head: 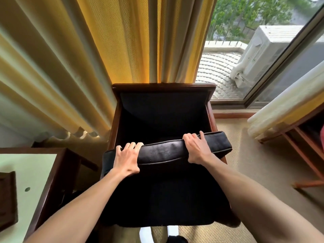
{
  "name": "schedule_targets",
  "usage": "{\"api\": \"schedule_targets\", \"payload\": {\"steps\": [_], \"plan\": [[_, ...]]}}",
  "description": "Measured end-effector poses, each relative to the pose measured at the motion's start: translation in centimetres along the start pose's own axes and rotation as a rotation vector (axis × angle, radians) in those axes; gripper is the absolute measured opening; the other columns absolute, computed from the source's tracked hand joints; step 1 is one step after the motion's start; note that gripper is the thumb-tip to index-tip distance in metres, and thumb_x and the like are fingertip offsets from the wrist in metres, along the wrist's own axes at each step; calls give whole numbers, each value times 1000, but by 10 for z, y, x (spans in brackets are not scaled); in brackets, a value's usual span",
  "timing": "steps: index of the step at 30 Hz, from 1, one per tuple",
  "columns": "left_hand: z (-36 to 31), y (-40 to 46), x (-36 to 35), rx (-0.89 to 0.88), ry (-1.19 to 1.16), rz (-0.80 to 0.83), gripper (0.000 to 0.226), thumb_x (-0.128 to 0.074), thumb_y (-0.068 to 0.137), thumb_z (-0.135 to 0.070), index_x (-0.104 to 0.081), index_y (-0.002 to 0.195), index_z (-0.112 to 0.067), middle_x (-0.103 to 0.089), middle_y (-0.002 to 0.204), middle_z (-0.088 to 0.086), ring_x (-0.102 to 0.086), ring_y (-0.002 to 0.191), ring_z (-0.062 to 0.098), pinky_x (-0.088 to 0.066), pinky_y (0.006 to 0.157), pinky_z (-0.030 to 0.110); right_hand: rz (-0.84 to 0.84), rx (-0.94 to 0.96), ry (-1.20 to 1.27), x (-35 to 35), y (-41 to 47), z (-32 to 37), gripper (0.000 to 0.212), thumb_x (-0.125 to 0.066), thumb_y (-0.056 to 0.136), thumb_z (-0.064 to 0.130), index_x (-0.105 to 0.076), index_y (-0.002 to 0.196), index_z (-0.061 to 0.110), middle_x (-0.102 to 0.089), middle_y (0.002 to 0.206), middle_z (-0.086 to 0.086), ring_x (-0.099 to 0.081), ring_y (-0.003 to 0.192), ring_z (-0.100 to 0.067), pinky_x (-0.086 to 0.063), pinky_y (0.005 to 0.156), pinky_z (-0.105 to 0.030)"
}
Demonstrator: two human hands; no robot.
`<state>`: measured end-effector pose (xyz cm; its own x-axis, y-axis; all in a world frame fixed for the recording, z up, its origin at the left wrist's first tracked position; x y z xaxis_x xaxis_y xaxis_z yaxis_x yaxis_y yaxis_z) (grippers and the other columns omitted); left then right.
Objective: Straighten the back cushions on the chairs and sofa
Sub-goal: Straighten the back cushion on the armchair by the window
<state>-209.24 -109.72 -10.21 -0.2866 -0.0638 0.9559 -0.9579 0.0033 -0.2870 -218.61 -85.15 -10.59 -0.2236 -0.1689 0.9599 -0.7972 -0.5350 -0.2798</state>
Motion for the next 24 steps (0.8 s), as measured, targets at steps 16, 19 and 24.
{"api": "schedule_targets", "payload": {"steps": [16, 19, 24], "plan": [[36, 172, 54, -65, 83, -45, 92, -76, 57, -27, -37, 141, -29, -56, 126, -5, -51, 118, 20, -38, 99, 47, -119, -76, 136, 32, 121, -67, 67, -78, 57, 29, -42, 113, 21, -58, 108, 1, -54, 104, -23, -42, 94, -46], [46, 183, 42, -46, 71, -18, 93, -76, 61, -24, -34, 144, -29, -53, 133, -4, -48, 123, 20, -35, 104, 48, -125, -32, 149, 27, 138, -67, 73, -79, 57, 33, -43, 119, 21, -58, 112, 1, -53, 106, -23, -39, 96, -47], [61, 197, 33, -32, 43, 13, 97, -75, 63, -19, -27, 147, -28, -45, 143, -4, -40, 134, 21, -28, 111, 52, -190, 18, 110, 11, 150, -72, 100, -73, 59, 54, -33, 144, 21, -47, 139, -4, -44, 128, -26, -22, 113, -53]]}}
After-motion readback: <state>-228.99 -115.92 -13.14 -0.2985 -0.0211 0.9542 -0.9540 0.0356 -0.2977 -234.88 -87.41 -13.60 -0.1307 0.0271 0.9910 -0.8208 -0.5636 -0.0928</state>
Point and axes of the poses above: each hand's wrist, its own y-axis towards the middle knuckle, its own x-axis out of the back of the hand, z = x × y, the point moved 5 cm from there along y, towards the middle knuckle
